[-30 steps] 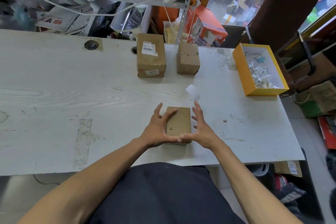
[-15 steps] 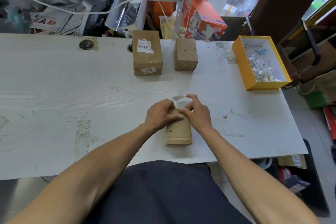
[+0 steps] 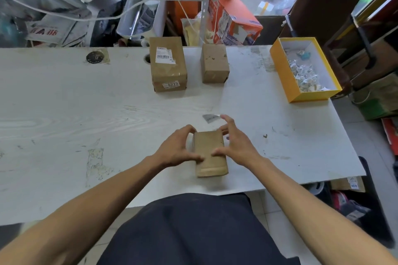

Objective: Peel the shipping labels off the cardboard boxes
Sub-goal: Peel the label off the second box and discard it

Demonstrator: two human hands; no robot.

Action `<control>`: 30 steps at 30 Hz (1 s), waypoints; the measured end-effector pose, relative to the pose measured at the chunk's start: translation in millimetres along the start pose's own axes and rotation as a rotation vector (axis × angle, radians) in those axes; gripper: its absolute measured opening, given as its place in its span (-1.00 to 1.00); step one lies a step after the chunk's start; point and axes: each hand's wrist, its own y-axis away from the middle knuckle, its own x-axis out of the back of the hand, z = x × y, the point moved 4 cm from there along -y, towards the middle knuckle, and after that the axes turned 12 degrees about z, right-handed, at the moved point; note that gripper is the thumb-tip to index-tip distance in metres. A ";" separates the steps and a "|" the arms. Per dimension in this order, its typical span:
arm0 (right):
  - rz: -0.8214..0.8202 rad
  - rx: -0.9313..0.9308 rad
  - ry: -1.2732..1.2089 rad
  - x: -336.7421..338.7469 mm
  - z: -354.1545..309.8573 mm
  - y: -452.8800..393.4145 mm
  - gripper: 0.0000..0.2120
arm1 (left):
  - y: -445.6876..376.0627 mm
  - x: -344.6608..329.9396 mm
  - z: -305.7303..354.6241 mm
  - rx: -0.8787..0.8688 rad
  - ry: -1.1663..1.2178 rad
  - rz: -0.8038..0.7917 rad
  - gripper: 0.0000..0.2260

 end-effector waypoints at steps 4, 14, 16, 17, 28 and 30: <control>0.179 -0.077 -0.004 0.5 -7.4 -24.1 -0.28 | -25.4 4.2 12.2 0.076 0.062 0.199 -0.51; 0.157 -0.165 -0.074 20.4 -11.8 -32.0 -0.67 | -31.0 13.3 12.6 0.162 -0.070 0.205 -0.70; 0.171 -0.168 -0.077 30.8 -20.3 -33.8 -0.86 | -29.2 20.8 13.7 0.172 -0.115 0.212 -0.65; 0.170 -0.175 -0.087 36.0 -25.7 -35.9 -0.93 | -29.2 24.8 15.4 0.170 -0.128 0.221 -0.61; 0.096 -0.203 -0.249 61.3 -53.0 -31.5 -0.93 | -9.8 52.0 67.6 0.148 -0.078 0.344 -0.89; 0.063 -0.178 -0.186 61.5 -50.7 -22.9 -0.91 | -4.7 49.2 76.1 0.185 -0.033 0.369 -0.90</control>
